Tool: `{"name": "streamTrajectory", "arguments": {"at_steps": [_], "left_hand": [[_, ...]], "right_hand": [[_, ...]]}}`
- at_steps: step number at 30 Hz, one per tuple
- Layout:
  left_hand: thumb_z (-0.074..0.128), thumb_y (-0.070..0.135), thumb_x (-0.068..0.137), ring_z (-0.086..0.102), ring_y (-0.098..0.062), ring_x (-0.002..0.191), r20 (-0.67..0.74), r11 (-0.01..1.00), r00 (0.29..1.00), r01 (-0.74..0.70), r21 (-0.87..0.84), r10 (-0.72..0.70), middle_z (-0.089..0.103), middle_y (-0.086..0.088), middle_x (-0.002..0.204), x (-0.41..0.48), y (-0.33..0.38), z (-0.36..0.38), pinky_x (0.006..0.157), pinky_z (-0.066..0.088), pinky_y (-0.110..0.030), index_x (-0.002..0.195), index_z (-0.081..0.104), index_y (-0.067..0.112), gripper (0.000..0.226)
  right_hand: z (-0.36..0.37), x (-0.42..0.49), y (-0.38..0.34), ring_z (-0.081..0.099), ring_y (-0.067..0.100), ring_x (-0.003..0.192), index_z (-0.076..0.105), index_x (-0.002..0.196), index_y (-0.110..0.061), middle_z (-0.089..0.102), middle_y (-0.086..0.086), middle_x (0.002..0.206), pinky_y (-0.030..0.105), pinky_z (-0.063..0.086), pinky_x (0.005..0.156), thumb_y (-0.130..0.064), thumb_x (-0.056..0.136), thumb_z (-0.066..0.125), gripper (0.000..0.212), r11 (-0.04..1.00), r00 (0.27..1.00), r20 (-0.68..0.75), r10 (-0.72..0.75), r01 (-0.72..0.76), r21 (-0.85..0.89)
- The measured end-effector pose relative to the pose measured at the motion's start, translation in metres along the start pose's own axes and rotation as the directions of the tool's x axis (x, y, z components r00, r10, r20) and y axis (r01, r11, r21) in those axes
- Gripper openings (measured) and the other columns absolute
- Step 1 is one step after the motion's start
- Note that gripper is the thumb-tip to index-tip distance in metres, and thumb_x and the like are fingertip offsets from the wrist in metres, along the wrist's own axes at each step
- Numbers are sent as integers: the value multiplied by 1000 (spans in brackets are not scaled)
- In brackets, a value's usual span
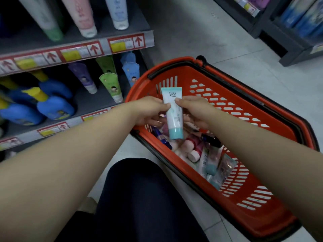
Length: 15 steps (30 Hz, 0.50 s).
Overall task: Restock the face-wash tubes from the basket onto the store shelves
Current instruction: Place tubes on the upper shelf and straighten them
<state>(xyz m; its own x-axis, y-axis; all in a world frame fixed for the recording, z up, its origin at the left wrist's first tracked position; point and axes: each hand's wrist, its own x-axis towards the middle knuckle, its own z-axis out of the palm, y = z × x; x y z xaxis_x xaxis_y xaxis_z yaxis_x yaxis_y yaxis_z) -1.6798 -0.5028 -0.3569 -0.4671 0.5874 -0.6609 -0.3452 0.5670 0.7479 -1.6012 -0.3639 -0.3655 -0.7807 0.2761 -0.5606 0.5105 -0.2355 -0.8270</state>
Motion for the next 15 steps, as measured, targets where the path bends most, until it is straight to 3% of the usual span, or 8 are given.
{"name": "streamTrajectory", "arguments": {"at_steps": [2, 5, 7, 10, 15], "left_hand": [[49, 26, 98, 65, -11, 79, -46, 999, 998, -43, -15, 42, 66, 2, 95, -17, 7, -20, 81, 54, -32, 102, 59, 17, 14], [53, 29, 96, 66, -8, 77, -109, 994, 989, -102, -48, 96, 68, 5, 90, -43, 14, -42, 72, 53, -26, 93, 60, 21, 11], [54, 31, 95, 66, -8, 76, -141, 988, 981, -143, -63, 133, 68, 6, 88, -58, 19, -53, 68, 52, -24, 93, 60, 22, 11], [55, 31, 94, 63, -10, 70, -207, 973, 958, -219, -79, 199, 66, 5, 83, -80, 28, -65, 62, 48, -23, 87, 60, 22, 13], [53, 32, 95, 61, -9, 64, -315, 922, 883, -383, -56, 347, 68, 6, 85, -110, 59, -77, 56, 45, -20, 100, 64, 21, 16]], "right_hand": [[20, -2, -17, 69, 11, 74, 63, 105, -9, 69, 7, 90, 21, 56, 58, -15, 94, 56, 14, 998, 998, 32, -57, 56, 35], [48, -10, -39, 61, 3, 45, 58, 112, -6, 63, 7, 79, 14, 43, 38, -13, 97, 51, 18, 989, 989, 59, -136, 132, 68], [61, -14, -52, 64, 3, 52, 59, 114, -9, 65, 4, 83, 16, 48, 44, -16, 97, 51, 20, 983, 980, 93, -177, 171, 65], [76, -21, -73, 67, 8, 74, 61, 103, -20, 68, -2, 89, 24, 55, 65, -21, 97, 51, 12, 981, 968, 157, -196, 195, 22], [92, -40, -121, 64, 9, 69, 62, 98, -20, 68, -6, 75, 31, 52, 74, -19, 94, 54, 8, 945, 931, 230, -283, 311, -96]]}}
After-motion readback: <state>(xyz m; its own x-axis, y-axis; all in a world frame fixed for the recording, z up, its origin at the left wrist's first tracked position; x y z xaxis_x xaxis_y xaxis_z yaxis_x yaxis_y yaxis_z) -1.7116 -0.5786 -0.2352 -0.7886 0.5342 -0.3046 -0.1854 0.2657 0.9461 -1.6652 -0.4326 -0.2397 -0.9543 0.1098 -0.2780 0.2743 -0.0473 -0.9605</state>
